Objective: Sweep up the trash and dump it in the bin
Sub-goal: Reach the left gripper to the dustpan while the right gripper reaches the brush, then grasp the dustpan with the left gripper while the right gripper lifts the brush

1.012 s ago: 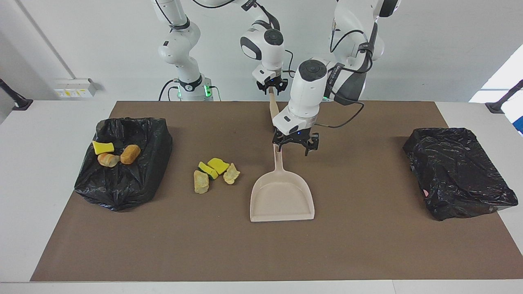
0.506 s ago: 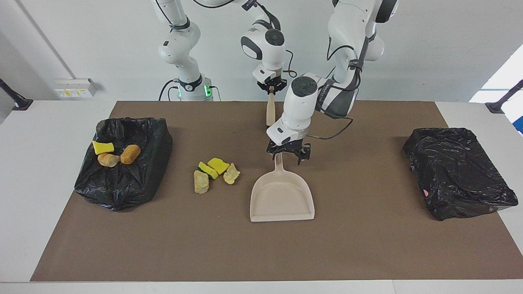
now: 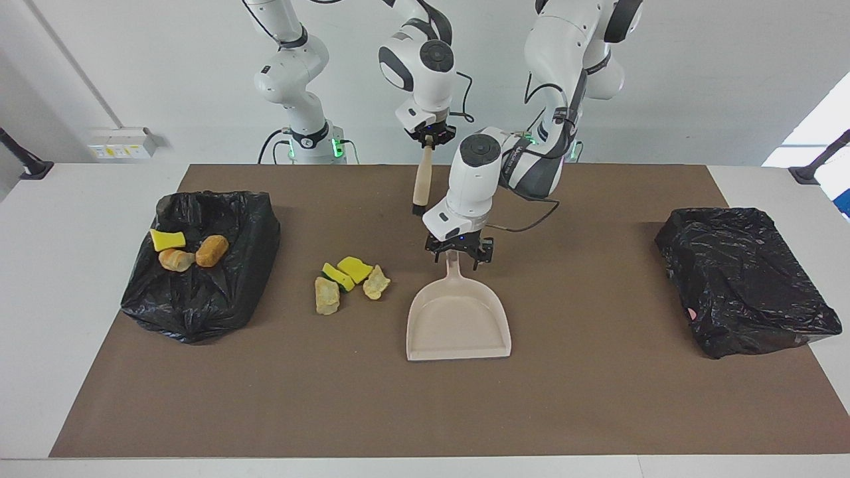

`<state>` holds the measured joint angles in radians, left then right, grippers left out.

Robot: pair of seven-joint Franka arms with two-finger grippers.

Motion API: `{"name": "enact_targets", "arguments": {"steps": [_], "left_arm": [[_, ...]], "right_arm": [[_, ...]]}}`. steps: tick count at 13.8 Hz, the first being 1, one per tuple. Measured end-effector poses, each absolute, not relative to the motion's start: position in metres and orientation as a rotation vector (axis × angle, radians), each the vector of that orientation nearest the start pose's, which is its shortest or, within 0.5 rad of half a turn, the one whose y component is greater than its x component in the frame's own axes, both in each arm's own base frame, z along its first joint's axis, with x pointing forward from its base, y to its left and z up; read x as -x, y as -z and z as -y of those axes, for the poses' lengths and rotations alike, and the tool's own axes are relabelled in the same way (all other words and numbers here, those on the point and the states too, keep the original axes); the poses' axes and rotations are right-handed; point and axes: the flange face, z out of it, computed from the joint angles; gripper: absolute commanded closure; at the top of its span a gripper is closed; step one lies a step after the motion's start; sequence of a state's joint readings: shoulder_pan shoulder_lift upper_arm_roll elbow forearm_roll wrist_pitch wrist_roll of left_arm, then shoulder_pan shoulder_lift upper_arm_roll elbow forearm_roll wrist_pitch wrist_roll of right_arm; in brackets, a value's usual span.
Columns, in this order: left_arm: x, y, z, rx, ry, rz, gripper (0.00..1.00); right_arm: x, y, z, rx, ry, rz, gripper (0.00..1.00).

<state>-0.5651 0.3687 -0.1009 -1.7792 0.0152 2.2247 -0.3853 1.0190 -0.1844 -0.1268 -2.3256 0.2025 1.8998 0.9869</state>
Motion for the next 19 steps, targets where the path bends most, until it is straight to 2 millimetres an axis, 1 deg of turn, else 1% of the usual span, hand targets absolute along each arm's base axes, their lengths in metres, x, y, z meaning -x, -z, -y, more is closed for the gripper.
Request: {"name": "enact_targets", "arguments": {"steps": [2, 3, 4, 5, 6, 7, 8, 11, 13, 14, 16, 17, 19], "left_arm": [[-0.514, -0.352, 0.398, 3.162, 0.071, -0.450, 0.36], [-0.513, -0.351, 0.398, 3.161, 0.066, -0.451, 0.42], [-0.513, -0.350, 0.398, 3.160, 0.064, -0.452, 0.50], [-0.512, -0.350, 0.398, 3.159, 0.063, -0.452, 0.67], [-0.512, -0.350, 0.398, 3.159, 0.063, -0.452, 0.82], [-0.513, -0.350, 0.398, 3.160, 0.065, -0.452, 0.93], [-0.513, -0.351, 0.397, 3.160, 0.068, -0.450, 1.00], [-0.517, -0.357, 0.394, 3.163, 0.090, -0.449, 1.00], [-0.520, -0.370, 0.388, 3.160, 0.119, -0.483, 1.00], [-0.523, -0.378, 0.382, 3.153, 0.132, -0.516, 1.00], [-0.531, -0.391, 0.363, 3.122, 0.121, -0.607, 1.00], [-0.534, -0.394, 0.352, 3.091, 0.100, -0.658, 1.00], [-0.535, -0.395, 0.337, 2.971, 0.055, -0.800, 1.00]], "right_arm": [[-0.292, -0.407, -0.327, 3.206, -0.517, -0.236, 1.00], [-0.302, -0.412, -0.309, 3.212, -0.525, -0.205, 1.00], [-0.314, -0.419, -0.291, 3.202, -0.538, -0.185, 1.00], [-0.325, -0.425, -0.270, 3.188, -0.553, -0.162, 1.00], [-0.334, -0.430, -0.251, 3.174, -0.556, -0.145, 1.00], [-0.344, -0.434, -0.232, 3.162, -0.555, -0.131, 1.00], [-0.353, -0.438, -0.212, 3.153, -0.555, -0.105, 1.00], [-0.375, -0.445, -0.154, 3.160, -0.519, -0.017, 1.00], [-0.390, -0.444, -0.116, 3.160, -0.496, 0.045, 1.00], [-0.397, -0.443, -0.101, 3.150, -0.460, 0.086, 1.00], [-0.412, -0.439, -0.077, 3.138, -0.378, 0.191, 1.00], [-0.421, -0.434, -0.069, 3.140, -0.341, 0.230, 1.00], [-0.438, -0.417, -0.059, 3.159, -0.289, 0.278, 1.00]]}}
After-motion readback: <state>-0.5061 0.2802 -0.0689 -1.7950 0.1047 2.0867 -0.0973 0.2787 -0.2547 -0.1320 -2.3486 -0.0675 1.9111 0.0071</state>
